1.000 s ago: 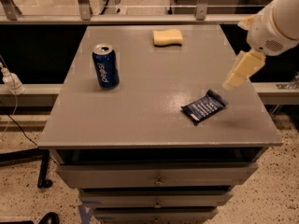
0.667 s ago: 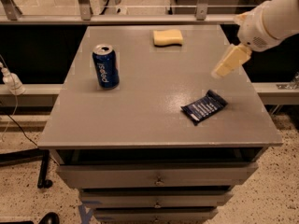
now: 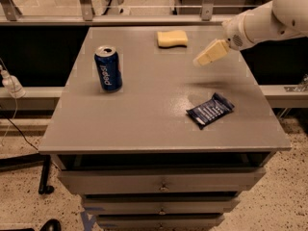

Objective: Pick sponge

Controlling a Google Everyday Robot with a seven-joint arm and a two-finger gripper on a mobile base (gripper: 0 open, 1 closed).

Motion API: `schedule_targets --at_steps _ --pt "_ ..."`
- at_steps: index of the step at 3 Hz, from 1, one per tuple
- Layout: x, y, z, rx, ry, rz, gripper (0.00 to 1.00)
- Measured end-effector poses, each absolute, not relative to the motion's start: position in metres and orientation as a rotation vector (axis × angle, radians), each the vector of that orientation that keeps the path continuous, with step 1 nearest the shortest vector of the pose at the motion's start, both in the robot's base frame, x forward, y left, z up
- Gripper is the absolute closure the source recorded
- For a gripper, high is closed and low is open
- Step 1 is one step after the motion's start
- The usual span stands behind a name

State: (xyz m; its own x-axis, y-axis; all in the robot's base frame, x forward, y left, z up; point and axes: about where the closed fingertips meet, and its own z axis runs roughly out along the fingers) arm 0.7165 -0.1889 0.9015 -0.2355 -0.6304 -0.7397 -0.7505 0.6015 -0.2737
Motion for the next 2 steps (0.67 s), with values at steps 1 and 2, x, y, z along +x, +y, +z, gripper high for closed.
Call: schedule_targets --at_steps 1,2 --pt "0.7165 -0.1889 0.9015 -1.098 1.950 0.173 0.00" --pt "0.7179 -0.1867 0.8985 -1.082 1.945 0.188 0.00"
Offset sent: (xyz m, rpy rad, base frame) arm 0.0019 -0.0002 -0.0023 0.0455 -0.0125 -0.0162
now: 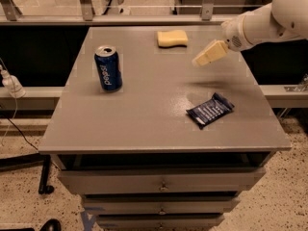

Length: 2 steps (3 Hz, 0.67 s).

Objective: Pick sponge

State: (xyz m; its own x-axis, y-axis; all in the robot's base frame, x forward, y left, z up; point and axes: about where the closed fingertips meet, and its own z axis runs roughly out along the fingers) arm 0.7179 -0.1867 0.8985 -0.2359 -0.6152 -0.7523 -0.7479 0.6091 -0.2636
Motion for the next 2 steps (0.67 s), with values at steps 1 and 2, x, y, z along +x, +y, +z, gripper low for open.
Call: schedule_targets --at_steps 1,2 --pt "0.736 -0.166 0.881 -1.048 1.915 0.254 0.00" --pt "0.763 -0.148 0.866 -0.985 1.889 0.320 0.00"
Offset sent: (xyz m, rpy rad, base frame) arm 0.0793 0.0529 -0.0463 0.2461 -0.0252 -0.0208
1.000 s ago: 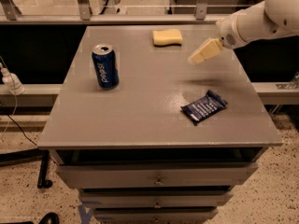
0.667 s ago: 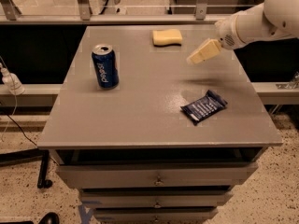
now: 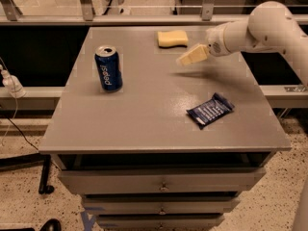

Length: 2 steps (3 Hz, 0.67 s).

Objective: Pick sponge

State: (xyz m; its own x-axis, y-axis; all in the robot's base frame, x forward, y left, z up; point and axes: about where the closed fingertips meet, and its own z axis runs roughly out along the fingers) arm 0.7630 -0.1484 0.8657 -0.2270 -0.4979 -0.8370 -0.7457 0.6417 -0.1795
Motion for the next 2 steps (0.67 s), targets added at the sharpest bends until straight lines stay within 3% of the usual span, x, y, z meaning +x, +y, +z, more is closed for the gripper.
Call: schedule_targets --at_steps 2 --pt "0.813 -0.126 0.858 -0.892 1.812 0.379 0.00"
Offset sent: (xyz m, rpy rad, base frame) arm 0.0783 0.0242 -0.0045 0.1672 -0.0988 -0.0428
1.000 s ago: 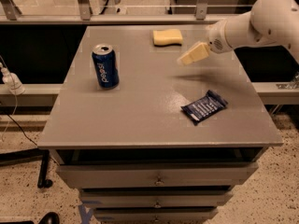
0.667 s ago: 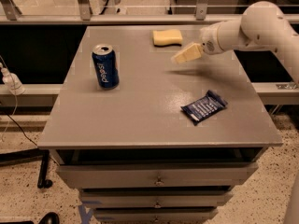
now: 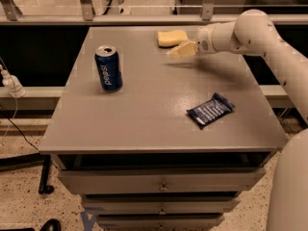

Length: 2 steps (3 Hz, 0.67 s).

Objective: Pick sponge

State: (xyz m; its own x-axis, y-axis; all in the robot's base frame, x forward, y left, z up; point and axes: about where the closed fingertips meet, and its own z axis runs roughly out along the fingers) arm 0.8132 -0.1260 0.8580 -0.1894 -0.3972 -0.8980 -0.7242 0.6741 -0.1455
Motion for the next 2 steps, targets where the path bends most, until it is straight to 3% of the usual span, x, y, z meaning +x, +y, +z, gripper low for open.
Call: schedule_targets --at_steps 2 --pt "0.850 -0.135 0.857 -0.808 1.775 0.371 0.00"
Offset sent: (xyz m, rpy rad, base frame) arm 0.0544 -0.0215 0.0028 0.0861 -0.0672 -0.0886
